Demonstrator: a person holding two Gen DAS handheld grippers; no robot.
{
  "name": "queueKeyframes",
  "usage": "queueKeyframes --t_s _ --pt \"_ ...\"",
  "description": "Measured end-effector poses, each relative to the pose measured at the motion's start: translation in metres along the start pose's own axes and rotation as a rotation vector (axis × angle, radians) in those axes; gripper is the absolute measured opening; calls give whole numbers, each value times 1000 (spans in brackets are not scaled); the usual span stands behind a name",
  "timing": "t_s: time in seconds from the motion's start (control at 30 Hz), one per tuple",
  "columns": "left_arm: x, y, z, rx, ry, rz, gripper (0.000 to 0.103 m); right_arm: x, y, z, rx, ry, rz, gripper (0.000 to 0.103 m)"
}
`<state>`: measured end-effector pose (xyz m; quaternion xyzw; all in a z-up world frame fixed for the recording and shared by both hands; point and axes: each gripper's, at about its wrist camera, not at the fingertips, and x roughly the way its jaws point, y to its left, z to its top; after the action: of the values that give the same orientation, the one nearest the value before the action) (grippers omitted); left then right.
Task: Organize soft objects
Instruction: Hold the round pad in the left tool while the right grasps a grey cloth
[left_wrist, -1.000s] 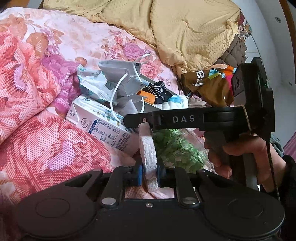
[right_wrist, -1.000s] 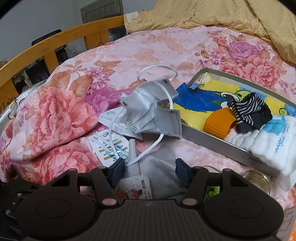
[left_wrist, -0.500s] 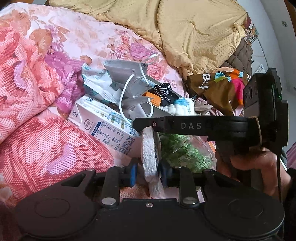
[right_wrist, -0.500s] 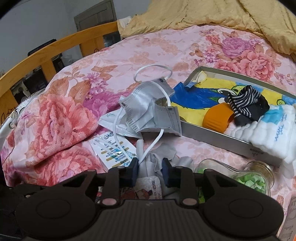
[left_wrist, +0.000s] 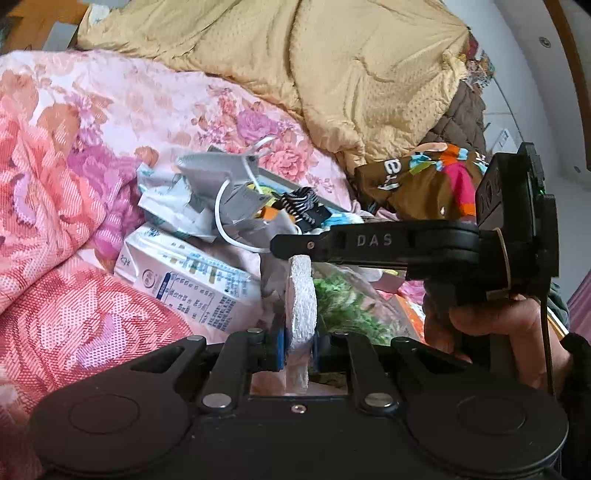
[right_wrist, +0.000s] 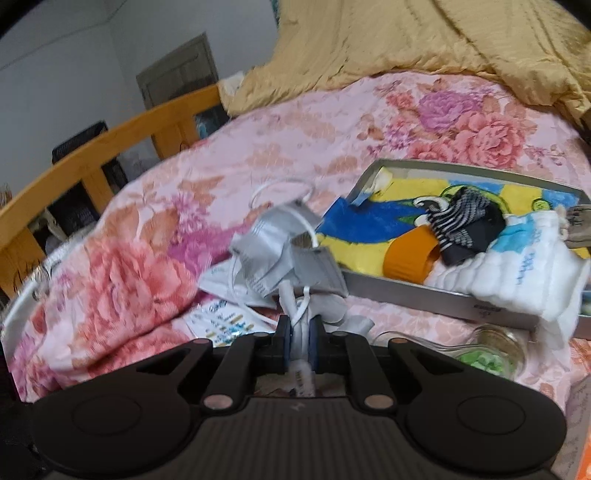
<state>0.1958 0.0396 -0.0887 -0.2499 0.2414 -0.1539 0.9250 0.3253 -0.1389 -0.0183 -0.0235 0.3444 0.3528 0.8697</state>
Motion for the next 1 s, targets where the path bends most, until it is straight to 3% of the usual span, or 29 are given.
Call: queueKeyframes --t_s 0.53,0.7,1.0 --pt "-41 -54 15 120 10 -24 14 -83 -20 1 104 -144 31 11" --pt "-49 -65 16 119 19 -14 14 -93 -35 -3 139 -101 48 11" --pt "-41 -73 15 130 14 75 14 -93 -49 -29 206 -28 82 11"
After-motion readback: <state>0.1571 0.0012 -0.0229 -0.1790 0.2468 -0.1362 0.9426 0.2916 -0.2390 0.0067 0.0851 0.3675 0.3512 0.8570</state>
